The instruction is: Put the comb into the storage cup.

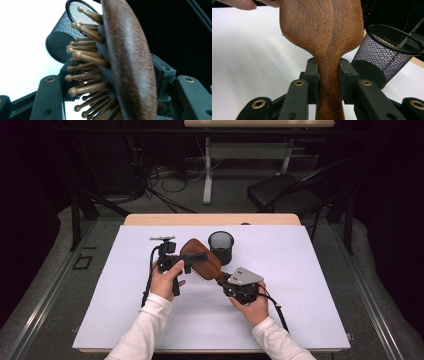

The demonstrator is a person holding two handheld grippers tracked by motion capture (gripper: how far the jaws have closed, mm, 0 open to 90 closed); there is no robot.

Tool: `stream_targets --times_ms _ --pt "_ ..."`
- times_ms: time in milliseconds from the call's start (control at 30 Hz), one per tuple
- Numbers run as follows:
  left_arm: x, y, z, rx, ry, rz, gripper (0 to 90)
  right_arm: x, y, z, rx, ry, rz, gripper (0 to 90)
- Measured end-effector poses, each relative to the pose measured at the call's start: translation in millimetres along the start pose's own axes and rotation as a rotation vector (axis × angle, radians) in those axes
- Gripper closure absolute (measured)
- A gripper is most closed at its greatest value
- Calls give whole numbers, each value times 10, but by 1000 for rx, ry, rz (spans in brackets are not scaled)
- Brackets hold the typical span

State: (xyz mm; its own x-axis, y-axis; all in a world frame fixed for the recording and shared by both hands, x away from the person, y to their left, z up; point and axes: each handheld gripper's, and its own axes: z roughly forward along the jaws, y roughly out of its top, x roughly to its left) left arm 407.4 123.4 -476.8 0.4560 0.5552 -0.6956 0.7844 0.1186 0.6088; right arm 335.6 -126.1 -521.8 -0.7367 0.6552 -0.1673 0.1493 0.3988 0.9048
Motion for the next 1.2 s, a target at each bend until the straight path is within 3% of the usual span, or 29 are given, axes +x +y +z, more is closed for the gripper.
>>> stream_targets --times_ms 467,800,1200 --pt "3 -16 -13 -4 -16 -71 440 9 -46 23 8 -4 -6 724" --pt "-8 -27 -23 20 0 -84 455 7 -83 54 23 17 0 723" --pt "-6 -38 -18 26 8 -131 471 -4 -102 75 31 42 26 719"
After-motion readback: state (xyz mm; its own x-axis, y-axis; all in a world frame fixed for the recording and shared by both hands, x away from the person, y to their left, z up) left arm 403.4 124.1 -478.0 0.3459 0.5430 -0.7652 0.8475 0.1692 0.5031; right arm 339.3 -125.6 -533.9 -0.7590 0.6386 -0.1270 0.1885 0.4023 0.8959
